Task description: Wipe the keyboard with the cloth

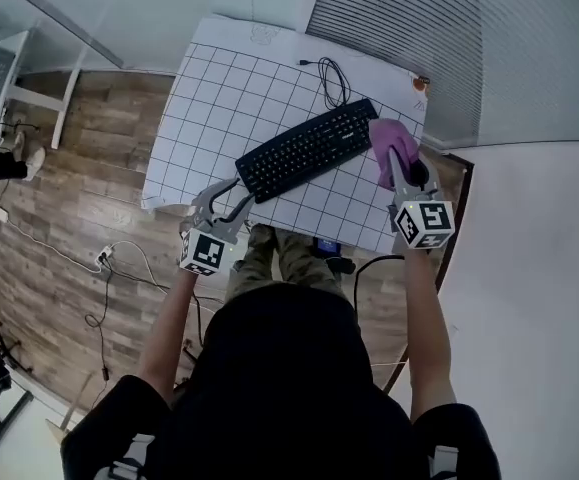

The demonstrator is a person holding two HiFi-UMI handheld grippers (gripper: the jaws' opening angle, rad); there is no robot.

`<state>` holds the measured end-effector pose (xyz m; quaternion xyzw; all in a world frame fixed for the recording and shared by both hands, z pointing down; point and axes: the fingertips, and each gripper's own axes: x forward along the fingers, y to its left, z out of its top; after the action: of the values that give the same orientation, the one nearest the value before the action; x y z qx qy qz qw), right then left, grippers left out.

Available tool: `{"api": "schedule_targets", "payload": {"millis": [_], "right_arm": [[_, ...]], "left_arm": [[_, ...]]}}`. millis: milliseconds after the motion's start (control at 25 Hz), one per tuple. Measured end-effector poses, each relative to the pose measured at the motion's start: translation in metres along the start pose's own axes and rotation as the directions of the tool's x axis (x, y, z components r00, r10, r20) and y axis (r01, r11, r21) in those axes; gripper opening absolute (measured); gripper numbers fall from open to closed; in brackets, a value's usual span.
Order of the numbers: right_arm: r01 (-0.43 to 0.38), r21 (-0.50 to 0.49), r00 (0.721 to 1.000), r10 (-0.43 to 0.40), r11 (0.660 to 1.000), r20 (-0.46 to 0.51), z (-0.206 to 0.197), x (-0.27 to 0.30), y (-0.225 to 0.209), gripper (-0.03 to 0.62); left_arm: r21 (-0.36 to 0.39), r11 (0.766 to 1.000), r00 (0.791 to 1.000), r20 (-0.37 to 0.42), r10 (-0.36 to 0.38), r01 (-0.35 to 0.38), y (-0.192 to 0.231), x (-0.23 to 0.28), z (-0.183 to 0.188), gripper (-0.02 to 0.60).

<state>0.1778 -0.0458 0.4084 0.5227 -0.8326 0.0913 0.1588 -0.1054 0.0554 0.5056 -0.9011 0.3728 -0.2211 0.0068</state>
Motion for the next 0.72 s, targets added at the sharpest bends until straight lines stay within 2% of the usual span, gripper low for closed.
{"api": "schedule_targets", "payload": {"millis": [120,200,360,520,600,720], "right_arm": [[0.011,-0.012,0.999,-0.012,1.0,-0.038,-0.016,0.033,-0.028,0.1],[0.004,-0.018,0.998,-0.005,1.0,-0.068,-0.031,0.054,-0.045,0.1],[-0.022,-0.04,0.993,0.017,0.999,-0.12,-0.059,0.097,-0.076,0.11],[0.002,-0.1,0.971,-0.026,0.995,-0.237,-0.1,0.12,-0.102,0.11],[0.003,-0.134,0.955,-0.042,0.991,-0.295,-0.115,0.127,-0.113,0.109],[0.011,-0.17,0.935,-0.071,0.985,-0.347,-0.126,0.14,-0.127,0.107]], "left_arm": [[0.014,0.999,0.997,-0.069,-0.047,0.048,-0.001,0.02,-0.023,0.201],[0.017,0.996,0.987,-0.135,-0.089,0.092,-0.01,0.032,-0.041,0.238],[-0.047,0.985,0.948,-0.27,-0.171,0.164,-0.026,0.051,-0.082,0.366],[-0.147,0.971,0.905,-0.358,-0.229,0.188,-0.041,0.055,-0.123,0.458],[-0.184,0.963,0.886,-0.386,-0.257,0.199,-0.046,0.057,-0.138,0.476],[-0.15,0.962,0.865,-0.422,-0.271,0.228,-0.048,0.065,-0.154,0.479]]}}
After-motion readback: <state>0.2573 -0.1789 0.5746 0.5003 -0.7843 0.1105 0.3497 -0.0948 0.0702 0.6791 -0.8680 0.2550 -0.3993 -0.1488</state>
